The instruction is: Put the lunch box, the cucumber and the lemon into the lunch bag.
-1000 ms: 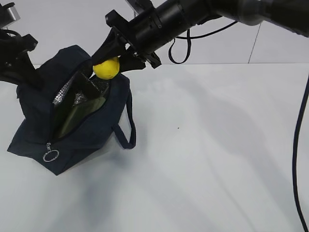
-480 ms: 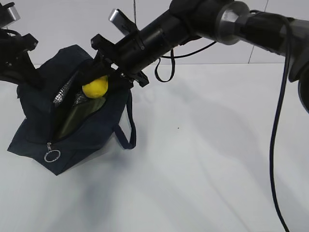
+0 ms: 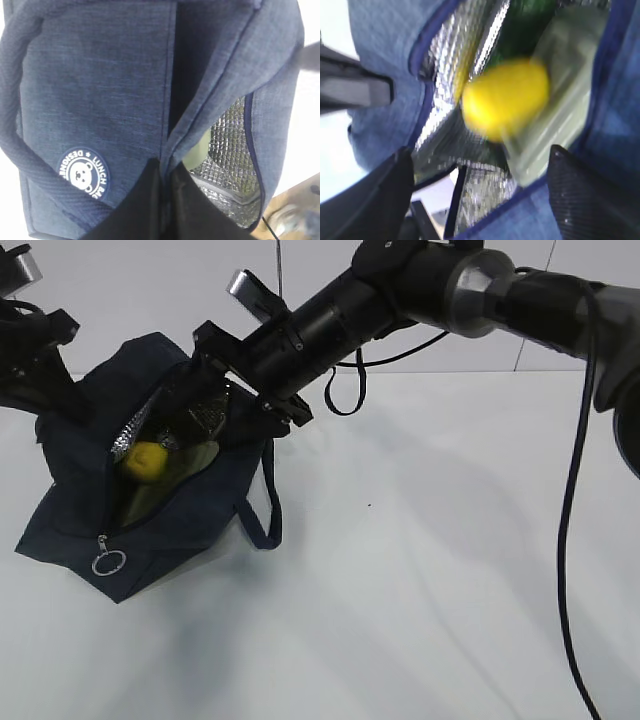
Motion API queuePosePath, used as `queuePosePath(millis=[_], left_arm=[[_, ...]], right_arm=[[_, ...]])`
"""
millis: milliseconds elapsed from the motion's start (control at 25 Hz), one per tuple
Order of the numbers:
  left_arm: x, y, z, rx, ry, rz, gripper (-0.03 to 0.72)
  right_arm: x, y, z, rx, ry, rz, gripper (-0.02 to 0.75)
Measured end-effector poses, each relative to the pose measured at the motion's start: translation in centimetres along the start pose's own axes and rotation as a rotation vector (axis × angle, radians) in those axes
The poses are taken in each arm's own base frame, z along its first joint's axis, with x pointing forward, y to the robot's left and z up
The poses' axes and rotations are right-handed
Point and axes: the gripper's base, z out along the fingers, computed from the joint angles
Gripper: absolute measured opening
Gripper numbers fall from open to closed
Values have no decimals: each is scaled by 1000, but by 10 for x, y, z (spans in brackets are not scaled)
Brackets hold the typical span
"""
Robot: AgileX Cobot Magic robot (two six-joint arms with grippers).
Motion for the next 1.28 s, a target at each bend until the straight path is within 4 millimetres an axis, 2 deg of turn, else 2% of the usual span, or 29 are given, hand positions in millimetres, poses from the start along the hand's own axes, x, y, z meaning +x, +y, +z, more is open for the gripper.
queuePosePath(millis=[160, 320, 480, 560, 680, 840, 1280], left_arm=[[0, 0, 0, 0, 0, 0, -6], [0, 0, 0, -2, 0, 1, -6], [0, 0, 0, -5, 1, 2, -6], [0, 0, 0, -4, 3, 2, -6], [0, 1, 0, -6, 4, 3, -6], [0, 1, 0, -6, 5, 3, -6], [0, 1, 0, -6, 3, 3, -6]], right_arm=[[-4, -11, -14, 6, -15, 21, 543], [-11, -18, -40, 23, -69, 26, 515], [-11, -11, -69, 184, -91, -34, 512], [-10, -11, -75, 255, -89, -21, 510], [-10, -11, -75, 271, -87, -6, 510], [-7, -9, -65, 269, -66, -7, 509], [1, -33, -35, 280, 17, 43, 508]])
